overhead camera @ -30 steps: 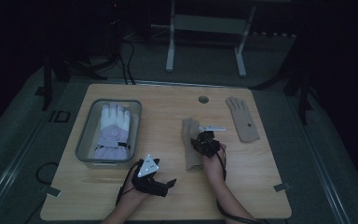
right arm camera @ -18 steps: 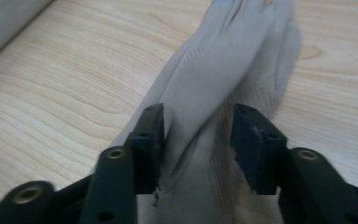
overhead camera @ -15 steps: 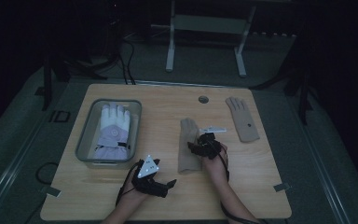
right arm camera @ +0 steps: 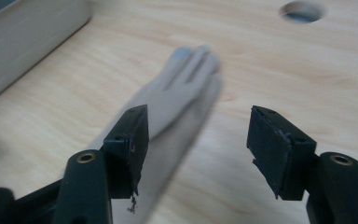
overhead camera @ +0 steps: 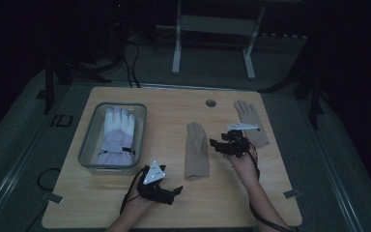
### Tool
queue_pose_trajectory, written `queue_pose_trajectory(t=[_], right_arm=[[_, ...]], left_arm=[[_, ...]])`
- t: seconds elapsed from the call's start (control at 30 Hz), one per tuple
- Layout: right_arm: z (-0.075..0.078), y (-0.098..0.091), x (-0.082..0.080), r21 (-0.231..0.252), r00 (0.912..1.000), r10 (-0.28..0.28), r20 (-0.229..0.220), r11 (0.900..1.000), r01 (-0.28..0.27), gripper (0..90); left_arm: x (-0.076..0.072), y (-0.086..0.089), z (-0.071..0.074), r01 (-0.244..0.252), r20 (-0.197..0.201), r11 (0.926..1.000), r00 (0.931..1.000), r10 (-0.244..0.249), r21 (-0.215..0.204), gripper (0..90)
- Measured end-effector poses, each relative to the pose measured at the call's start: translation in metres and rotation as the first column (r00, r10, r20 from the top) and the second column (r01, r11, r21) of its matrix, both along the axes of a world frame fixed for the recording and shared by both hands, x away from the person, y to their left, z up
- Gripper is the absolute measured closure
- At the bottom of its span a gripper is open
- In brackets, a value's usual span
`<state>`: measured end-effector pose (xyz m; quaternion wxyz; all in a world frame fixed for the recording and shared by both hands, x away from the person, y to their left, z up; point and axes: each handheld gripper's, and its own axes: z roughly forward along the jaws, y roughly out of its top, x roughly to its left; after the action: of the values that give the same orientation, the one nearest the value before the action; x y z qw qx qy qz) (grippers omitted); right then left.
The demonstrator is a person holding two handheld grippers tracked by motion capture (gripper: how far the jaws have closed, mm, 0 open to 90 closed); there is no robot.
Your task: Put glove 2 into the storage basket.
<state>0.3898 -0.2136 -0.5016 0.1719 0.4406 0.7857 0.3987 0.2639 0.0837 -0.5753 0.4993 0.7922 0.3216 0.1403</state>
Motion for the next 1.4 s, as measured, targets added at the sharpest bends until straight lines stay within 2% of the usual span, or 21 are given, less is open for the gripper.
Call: queue_pose_trajectory(t=[0.03,0.2,0.27,0.37,0.53,0.6,0.7,0.83,1.0,1.17,1.3,1.33,1.4], right_arm=[[0.002,-0.005,0.001,-0.002,0.9999,0.006,0.008,1.0,-0.006,38.3],[0.01,-0.03,0.008,0.003,0.9989,-0.038,0.029,0.9993,0.038,37.9],[0.012,-0.041,0.012,-0.019,0.997,-0.067,0.038,0.9975,0.067,38.6],[0.012,-0.054,0.018,-0.025,0.9959,-0.082,0.04,0.9963,0.083,38.7],[0.01,-0.073,0.03,-0.067,0.9948,-0.091,0.045,0.9933,0.094,40.5],[0.009,-0.081,0.034,-0.066,0.9943,-0.1,0.039,0.9926,0.102,40.8],[0.009,-0.092,0.04,-0.026,0.9923,-0.119,0.037,0.9925,0.12,41.1],[0.007,-0.106,0.049,-0.021,0.989,-0.142,0.043,0.9896,0.143,40.2],[0.002,-0.118,0.061,-0.064,0.9876,-0.153,0.036,0.9858,0.155,42.6],[0.001,-0.128,0.074,-0.062,0.9848,-0.169,0.037,0.9833,0.171,42.3],[-0.001,-0.134,0.086,-0.077,0.9818,-0.185,0.044,0.9792,0.188,41.8],[-0.002,-0.135,0.089,-0.086,0.9811,-0.189,0.041,0.9776,0.192,42.3],[-0.003,-0.139,0.094,-0.074,0.9803,-0.196,0.024,0.9775,0.197,42.3]], left_arm=[[0.0,0.0,0.0,0.0,-0.003,1.0,1.0,0.0,0.003,1.5],[0.001,0.0,-0.001,-0.003,-0.001,1.0,1.0,0.003,0.004,1.5],[0.001,0.0,-0.001,-0.001,0.0,1.0,1.0,0.001,0.003,1.5],[0.001,0.0,-0.001,-0.004,0.0,1.0,1.0,0.004,0.008,1.5],[0.001,0.0,-0.001,-0.005,-0.004,1.0,1.0,0.005,0.007,1.4],[0.001,0.0,-0.002,-0.003,-0.001,1.0,1.0,0.003,0.008,1.5],[0.001,0.001,-0.002,-0.011,0.015,0.9996,0.9998,0.011,0.025,1.4],[0.002,0.002,-0.002,-0.009,0.0,0.9999,1.0,0.009,0.013,1.4],[0.002,0.0,-0.002,-0.003,-0.01,0.9999,0.9999,0.003,0.015,1.4],[0.002,0.0,-0.002,0.001,-0.011,0.9999,0.9999,-0.001,0.012,1.5],[0.002,0.0,-0.002,0.004,-0.014,0.9999,0.9999,-0.004,0.014,1.4],[0.002,0.0,-0.002,0.005,-0.014,0.9999,0.9999,-0.005,0.01,1.4],[0.002,0.0,-0.002,0.002,-0.012,0.9999,0.9999,-0.002,0.011,1.5]])
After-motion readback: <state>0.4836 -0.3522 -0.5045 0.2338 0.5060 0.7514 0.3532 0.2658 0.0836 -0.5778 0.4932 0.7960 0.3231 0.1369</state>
